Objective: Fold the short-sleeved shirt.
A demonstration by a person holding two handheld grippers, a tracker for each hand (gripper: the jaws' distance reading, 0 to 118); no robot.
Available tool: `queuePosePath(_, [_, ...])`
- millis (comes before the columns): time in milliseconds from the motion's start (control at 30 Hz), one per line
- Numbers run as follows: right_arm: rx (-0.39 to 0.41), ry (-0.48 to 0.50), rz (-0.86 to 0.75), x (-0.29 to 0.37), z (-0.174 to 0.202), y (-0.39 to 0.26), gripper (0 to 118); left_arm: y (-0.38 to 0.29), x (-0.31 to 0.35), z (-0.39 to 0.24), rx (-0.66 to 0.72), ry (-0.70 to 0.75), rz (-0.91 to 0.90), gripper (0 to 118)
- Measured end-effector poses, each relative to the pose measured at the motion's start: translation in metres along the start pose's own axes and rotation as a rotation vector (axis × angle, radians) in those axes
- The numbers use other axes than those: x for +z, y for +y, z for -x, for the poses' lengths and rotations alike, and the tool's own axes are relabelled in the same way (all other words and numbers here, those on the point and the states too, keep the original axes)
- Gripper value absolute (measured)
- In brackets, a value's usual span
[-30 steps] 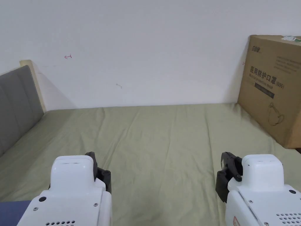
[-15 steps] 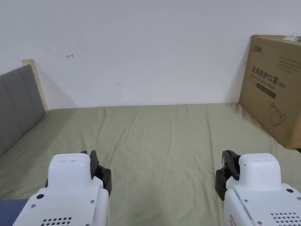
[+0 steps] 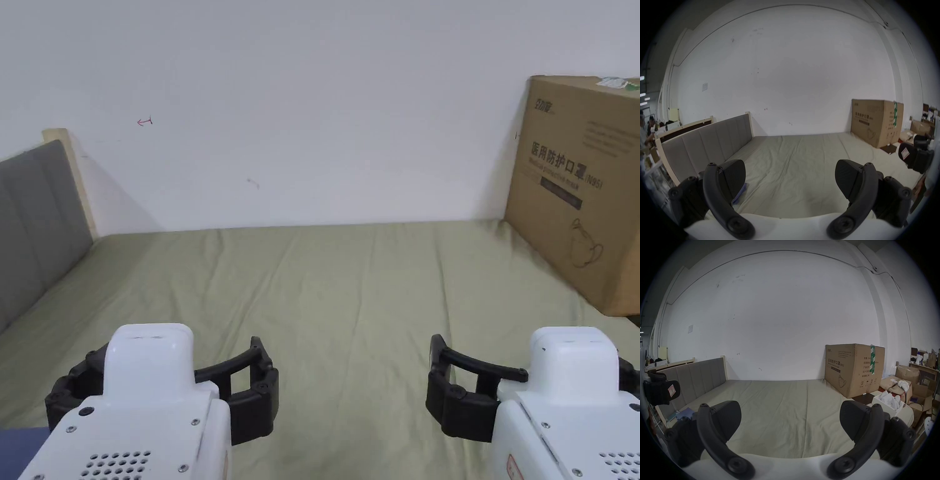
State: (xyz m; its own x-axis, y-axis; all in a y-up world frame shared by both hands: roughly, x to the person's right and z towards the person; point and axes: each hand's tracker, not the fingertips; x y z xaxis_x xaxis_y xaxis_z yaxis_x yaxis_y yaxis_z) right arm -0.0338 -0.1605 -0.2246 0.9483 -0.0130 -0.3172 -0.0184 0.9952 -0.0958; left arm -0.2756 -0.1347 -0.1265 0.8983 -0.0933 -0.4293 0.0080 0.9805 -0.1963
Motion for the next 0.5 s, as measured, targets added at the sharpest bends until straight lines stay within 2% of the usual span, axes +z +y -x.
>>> queuePosePath(133, [0.002,-0.001,0.007,-0.0007,-0.0001,-0.0019,118,-0.0027,-0.0015,0.0024,0.01,-0.071,0.002,113])
queuePosePath(267, [-0.004,0.004,0.019,-0.002,-0.0005,-0.0028,118,-0.0044,-0.0018,-0.0028,-0.038,-0.039,-0.012,113])
queuePosePath(400, [0.009,-0.006,0.02,-0.0029,-0.0005,-0.003,118,-0.0017,-0.0016,0.0022,0.02,-0.053,-0.017,113])
queuePosePath(500, [0.01,-0.003,0.026,-0.0038,-0.001,-0.0035,118,0.0001,-0.0034,0.0038,0.013,-0.045,-0.001,113])
